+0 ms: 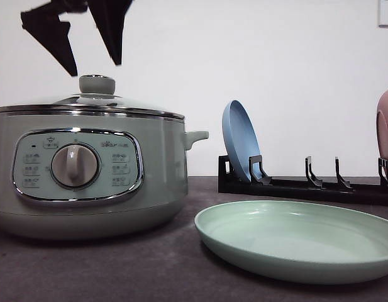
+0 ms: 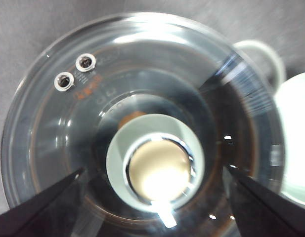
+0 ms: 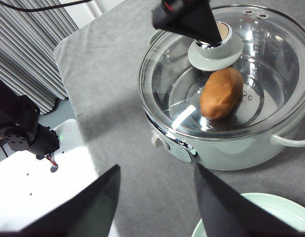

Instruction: Transfer potato from steamer to green plate

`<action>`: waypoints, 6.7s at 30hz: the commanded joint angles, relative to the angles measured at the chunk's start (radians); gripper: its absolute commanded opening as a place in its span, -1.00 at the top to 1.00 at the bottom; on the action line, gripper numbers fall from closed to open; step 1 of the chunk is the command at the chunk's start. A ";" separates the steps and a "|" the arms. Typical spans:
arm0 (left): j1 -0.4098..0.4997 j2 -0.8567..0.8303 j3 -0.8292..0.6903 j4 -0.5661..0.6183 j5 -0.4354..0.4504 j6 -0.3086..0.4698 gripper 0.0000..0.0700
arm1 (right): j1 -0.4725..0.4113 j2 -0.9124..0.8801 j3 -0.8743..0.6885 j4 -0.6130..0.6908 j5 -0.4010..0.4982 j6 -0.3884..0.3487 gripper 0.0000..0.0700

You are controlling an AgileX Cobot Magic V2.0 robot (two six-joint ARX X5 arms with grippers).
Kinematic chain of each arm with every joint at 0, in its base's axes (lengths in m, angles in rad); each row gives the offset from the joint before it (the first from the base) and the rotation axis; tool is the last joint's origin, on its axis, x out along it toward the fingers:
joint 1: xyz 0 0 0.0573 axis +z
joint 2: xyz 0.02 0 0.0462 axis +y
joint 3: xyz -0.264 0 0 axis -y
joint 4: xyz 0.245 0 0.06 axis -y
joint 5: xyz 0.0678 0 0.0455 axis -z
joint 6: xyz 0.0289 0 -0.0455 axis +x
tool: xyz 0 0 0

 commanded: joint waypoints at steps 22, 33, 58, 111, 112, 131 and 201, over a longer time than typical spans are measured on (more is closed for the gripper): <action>-0.018 0.076 0.032 -0.002 -0.010 0.009 -0.16 | 0.005 0.011 0.018 -0.018 0.005 -0.029 0.16; -0.021 0.076 0.032 -0.024 -0.010 0.009 0.19 | 0.005 0.011 0.018 -0.017 0.005 -0.030 0.16; -0.005 -0.010 0.035 -0.002 -0.013 0.020 0.99 | 0.004 0.011 0.018 -0.014 0.005 -0.030 0.16; 0.455 -0.220 0.040 -0.046 -0.109 0.032 1.00 | 0.057 0.353 0.316 0.028 0.122 0.064 -0.45; 0.455 -0.220 0.040 -0.046 -0.109 0.032 1.00 | 0.063 0.392 0.357 0.020 0.128 0.058 -0.46; 0.455 -0.220 0.040 -0.045 -0.108 0.031 1.00 | 0.175 0.847 0.657 0.044 0.353 0.045 -0.46; 0.341 -0.220 0.040 -0.045 -0.001 0.031 1.00 | -0.025 0.257 0.233 -0.099 0.409 0.012 0.68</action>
